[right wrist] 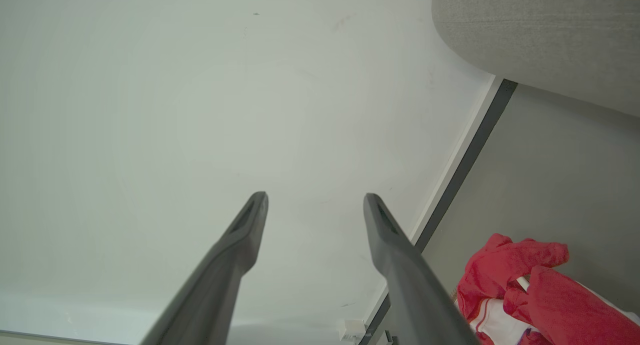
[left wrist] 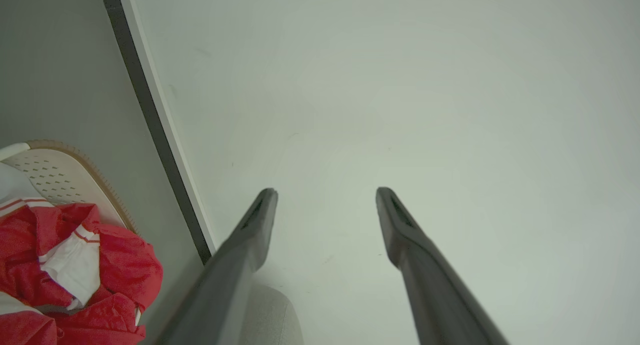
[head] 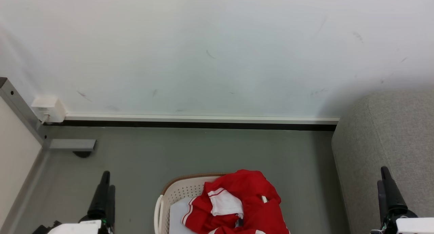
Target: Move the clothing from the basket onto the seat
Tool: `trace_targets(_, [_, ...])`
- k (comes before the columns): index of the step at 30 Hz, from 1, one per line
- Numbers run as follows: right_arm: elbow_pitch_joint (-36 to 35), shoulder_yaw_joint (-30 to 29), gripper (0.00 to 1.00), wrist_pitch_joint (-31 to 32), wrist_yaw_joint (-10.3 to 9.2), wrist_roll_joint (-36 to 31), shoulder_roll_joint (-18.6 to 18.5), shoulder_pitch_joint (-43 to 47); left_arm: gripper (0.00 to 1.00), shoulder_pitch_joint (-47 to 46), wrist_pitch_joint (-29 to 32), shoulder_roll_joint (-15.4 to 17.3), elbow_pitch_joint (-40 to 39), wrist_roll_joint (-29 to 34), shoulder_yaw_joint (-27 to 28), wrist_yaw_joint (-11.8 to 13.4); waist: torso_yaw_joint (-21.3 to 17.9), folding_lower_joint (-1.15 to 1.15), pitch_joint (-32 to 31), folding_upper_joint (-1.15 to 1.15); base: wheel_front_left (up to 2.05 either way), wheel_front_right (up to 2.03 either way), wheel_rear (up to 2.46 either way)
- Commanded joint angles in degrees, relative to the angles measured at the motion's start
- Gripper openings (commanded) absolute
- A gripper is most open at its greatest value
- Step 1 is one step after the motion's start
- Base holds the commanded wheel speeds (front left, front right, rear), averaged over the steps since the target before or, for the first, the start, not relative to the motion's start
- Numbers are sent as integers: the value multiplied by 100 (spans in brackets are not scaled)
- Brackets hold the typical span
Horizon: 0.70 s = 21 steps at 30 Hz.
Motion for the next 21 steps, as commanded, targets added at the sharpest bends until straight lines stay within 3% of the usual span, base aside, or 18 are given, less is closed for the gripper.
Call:
trace_targets(1, [-180,64,100,-72,-2,-197,-84,-136,100,-164,-71,46,-164,275,-14,-20,-4,0,-2,0,0,0,0])
trace_targets(21, [-471,424,100,-531,-3,-2169,-210,-151,100,-102,-534,65,-441,2714,-50,36,-26,0,-48,0,0,0,0])
